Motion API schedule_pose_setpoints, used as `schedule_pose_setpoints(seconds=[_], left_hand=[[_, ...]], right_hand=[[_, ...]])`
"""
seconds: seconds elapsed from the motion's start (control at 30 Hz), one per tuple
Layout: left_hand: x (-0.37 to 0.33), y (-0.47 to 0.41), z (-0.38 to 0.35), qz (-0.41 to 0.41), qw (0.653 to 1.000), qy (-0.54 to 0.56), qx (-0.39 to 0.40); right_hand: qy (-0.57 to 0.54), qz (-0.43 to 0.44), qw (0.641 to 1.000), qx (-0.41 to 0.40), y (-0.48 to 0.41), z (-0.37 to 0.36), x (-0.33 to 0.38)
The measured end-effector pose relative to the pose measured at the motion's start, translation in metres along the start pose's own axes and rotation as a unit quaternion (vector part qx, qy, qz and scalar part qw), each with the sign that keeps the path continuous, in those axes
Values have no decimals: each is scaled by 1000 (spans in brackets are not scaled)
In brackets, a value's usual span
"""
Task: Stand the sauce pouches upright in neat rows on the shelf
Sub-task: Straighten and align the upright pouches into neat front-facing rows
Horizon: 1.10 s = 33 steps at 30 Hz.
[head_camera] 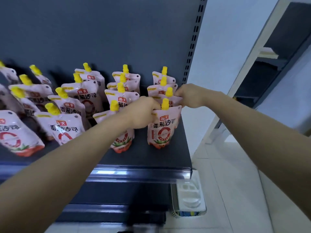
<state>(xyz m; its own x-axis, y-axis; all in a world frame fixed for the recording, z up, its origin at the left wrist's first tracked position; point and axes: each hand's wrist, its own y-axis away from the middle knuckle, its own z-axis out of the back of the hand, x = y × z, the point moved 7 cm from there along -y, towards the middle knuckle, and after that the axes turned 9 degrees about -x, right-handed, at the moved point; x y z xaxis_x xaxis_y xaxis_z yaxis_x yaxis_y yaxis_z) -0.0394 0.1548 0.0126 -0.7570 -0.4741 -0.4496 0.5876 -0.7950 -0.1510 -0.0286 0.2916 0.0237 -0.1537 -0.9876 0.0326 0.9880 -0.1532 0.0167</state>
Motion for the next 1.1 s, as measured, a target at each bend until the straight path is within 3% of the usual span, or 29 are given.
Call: schedule_pose_setpoints(seconds=[0.33, 0.73, 1.1], left_hand=[[-15, 27, -10, 71, 990, 117, 21], [6, 50, -29, 149, 967, 208, 14], [11, 52, -26, 122, 972, 199, 4]], right_hand=[[-236, 3, 972, 5, -2, -20, -14], [-283, -26, 957, 56, 11, -27, -13], [-299, -62, 952, 21, 29, -30, -11]])
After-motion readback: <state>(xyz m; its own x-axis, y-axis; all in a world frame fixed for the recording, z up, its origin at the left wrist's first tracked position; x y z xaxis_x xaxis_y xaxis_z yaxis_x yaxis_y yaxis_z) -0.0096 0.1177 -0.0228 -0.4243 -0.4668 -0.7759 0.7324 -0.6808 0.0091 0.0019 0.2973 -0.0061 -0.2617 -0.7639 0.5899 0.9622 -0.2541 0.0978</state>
